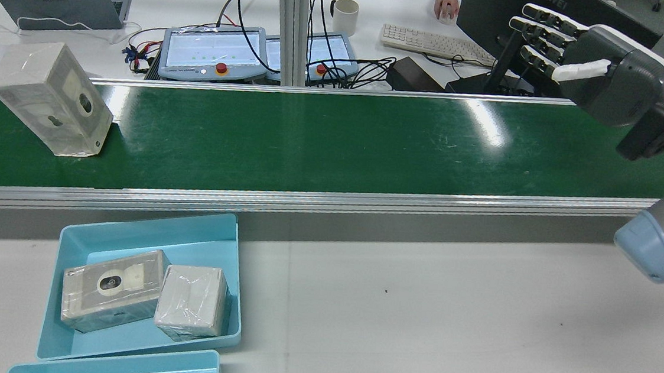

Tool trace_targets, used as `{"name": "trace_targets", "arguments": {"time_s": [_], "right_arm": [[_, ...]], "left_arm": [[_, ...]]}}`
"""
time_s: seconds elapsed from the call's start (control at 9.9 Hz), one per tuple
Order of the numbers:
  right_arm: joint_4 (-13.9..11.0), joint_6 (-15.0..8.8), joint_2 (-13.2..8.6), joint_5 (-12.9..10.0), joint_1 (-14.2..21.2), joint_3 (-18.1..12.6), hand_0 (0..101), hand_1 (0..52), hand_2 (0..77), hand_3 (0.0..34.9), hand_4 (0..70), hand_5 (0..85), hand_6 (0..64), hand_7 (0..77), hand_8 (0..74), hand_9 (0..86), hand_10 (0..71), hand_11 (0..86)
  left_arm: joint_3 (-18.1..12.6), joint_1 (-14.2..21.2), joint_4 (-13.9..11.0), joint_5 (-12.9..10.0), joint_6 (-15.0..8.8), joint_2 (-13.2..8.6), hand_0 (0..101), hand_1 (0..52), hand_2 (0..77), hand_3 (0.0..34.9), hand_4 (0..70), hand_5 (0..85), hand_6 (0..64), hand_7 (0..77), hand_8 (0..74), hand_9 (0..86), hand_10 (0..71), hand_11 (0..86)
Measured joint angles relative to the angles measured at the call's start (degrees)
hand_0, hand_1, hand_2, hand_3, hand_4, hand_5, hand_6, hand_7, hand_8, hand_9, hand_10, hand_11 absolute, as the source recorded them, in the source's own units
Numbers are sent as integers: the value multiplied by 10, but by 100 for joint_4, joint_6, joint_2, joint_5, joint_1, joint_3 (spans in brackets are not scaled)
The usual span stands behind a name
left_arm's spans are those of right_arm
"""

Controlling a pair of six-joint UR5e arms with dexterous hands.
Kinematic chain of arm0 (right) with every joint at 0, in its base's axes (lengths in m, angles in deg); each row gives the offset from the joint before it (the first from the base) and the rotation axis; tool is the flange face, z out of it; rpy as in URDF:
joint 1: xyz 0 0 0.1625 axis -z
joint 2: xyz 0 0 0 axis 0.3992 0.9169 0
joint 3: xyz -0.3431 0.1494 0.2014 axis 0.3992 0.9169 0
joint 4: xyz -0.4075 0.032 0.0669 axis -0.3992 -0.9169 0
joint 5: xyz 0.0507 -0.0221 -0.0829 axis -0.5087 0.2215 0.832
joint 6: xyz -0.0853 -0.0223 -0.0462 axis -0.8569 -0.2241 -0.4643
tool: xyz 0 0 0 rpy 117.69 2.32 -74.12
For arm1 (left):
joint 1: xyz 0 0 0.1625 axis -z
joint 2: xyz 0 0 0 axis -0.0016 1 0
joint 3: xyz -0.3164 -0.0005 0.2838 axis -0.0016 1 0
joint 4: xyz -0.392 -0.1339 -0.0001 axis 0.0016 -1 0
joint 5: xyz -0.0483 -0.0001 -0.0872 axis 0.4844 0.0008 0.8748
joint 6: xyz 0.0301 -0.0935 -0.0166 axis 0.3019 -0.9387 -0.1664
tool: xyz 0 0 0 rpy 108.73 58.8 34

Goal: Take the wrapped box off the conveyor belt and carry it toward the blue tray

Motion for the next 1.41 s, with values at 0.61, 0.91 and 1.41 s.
{"name": "trace_targets", "arguments": {"time_s": [0.61, 0.91, 1.41], "right_arm": [[241, 9, 0, 9, 9, 7, 479, 131, 76, 52, 0, 131, 0, 104, 0, 22, 0, 16], [244, 17, 7, 11, 9, 13, 476, 147, 93, 53, 5, 136, 0, 125, 0, 22, 0, 16], [233, 18, 9, 12, 9, 25, 476, 147, 82, 57, 5, 147, 0, 131, 0, 22, 0, 16]], "left_arm": [[0, 0, 0, 0, 0, 0, 0, 0, 11, 0, 0, 11, 0, 5, 5, 0, 5, 0], [0, 0, 0, 0, 0, 0, 0, 0, 5, 0, 0, 11, 0, 5, 5, 0, 0, 0], [0, 0, 0, 0, 0, 0, 0, 0, 5, 0, 0, 11, 0, 5, 5, 0, 5, 0]]}}
